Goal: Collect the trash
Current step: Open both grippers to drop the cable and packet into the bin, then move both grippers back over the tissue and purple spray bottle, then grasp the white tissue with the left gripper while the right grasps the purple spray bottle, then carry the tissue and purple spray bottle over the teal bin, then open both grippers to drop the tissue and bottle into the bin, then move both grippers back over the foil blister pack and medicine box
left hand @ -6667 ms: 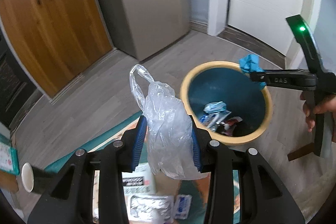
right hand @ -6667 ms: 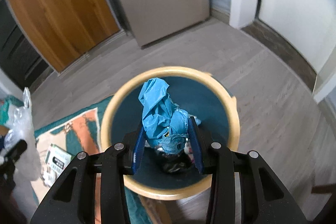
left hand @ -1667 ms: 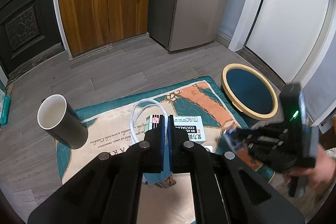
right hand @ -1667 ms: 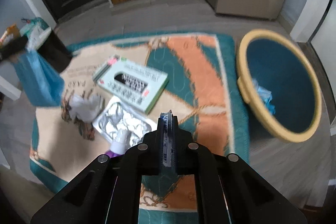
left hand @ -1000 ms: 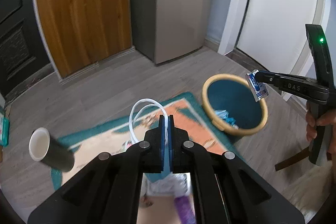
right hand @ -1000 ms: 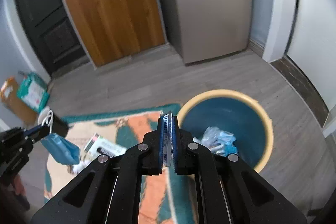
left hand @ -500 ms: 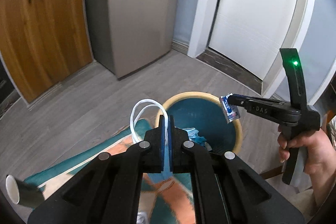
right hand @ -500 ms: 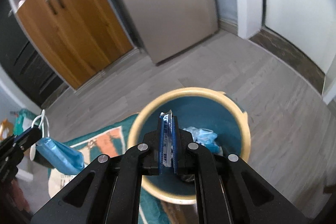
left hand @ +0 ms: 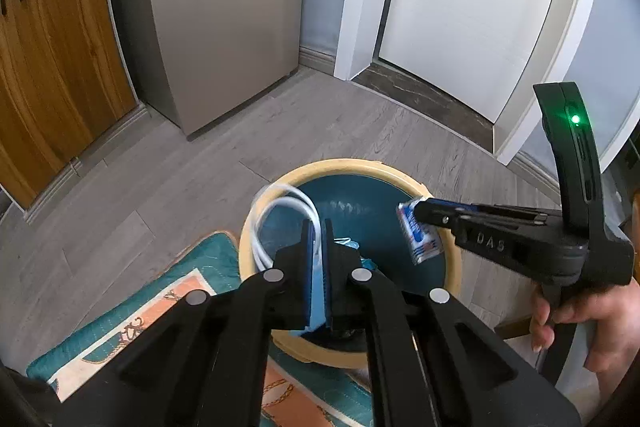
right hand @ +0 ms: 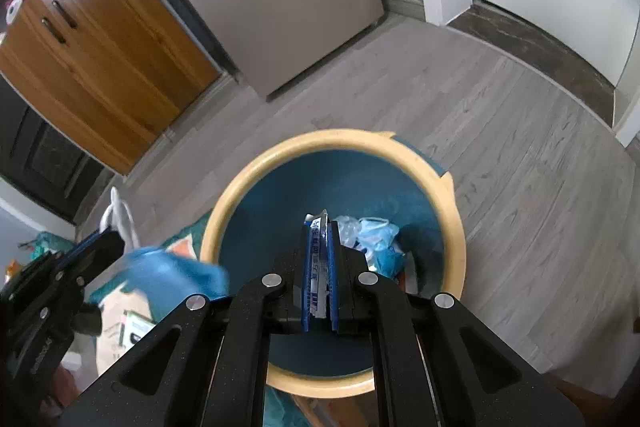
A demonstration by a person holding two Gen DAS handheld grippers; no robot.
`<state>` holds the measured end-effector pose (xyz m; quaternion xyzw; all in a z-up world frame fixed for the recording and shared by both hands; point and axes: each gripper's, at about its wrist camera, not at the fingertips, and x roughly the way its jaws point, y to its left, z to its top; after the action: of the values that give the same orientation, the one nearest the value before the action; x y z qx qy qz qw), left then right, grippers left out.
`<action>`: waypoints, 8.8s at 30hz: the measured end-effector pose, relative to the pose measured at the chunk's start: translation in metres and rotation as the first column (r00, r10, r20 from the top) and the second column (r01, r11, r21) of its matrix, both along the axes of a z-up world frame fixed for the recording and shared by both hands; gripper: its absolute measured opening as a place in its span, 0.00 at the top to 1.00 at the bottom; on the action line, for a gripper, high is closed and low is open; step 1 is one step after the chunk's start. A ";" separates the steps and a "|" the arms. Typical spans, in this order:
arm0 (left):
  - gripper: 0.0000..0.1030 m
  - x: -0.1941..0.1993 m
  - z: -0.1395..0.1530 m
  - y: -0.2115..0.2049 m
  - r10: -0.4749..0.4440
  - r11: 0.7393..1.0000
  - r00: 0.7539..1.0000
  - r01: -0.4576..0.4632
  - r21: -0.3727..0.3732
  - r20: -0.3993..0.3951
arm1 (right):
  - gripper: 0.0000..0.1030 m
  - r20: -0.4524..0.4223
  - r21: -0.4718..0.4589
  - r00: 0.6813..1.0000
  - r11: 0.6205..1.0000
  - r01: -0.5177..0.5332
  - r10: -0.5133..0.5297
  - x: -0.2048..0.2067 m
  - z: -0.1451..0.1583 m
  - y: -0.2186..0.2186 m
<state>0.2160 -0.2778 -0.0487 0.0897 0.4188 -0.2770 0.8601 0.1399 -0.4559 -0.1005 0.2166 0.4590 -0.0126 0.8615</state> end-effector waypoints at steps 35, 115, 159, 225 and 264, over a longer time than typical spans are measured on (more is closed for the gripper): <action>0.44 -0.129 0.061 0.216 0.268 0.960 0.956 -0.276 0.056 0.116 | 0.34 0.112 -0.124 0.976 0.977 -0.174 0.188 -0.064 0.054 0.133; 0.94 -0.159 -0.029 0.294 0.289 0.947 0.954 -0.273 0.171 -0.075 | 0.68 -0.162 -0.114 0.846 0.842 -0.527 0.508 -0.136 -0.030 0.297; 0.94 -0.078 0.026 0.047 0.022 0.991 1.000 -0.022 0.130 -0.001 | 0.68 -0.016 0.001 1.000 1.000 0.024 -0.024 -0.026 0.003 0.004; 0.45 -0.074 0.024 0.150 0.282 0.941 0.959 -0.277 0.195 0.005 | 0.11 0.076 -0.127 0.986 0.983 -0.135 0.145 -0.045 0.043 0.081; 0.07 -0.140 -0.133 0.189 0.327 0.924 0.923 -0.266 0.276 -0.205 | 0.09 -0.055 -0.189 0.951 0.932 -0.309 0.305 -0.043 0.011 0.185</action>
<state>0.0765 -0.0893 -0.1818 0.0942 0.5620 -0.0983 0.8159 0.0970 -0.2709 -0.0894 0.0566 0.4943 0.0746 0.8642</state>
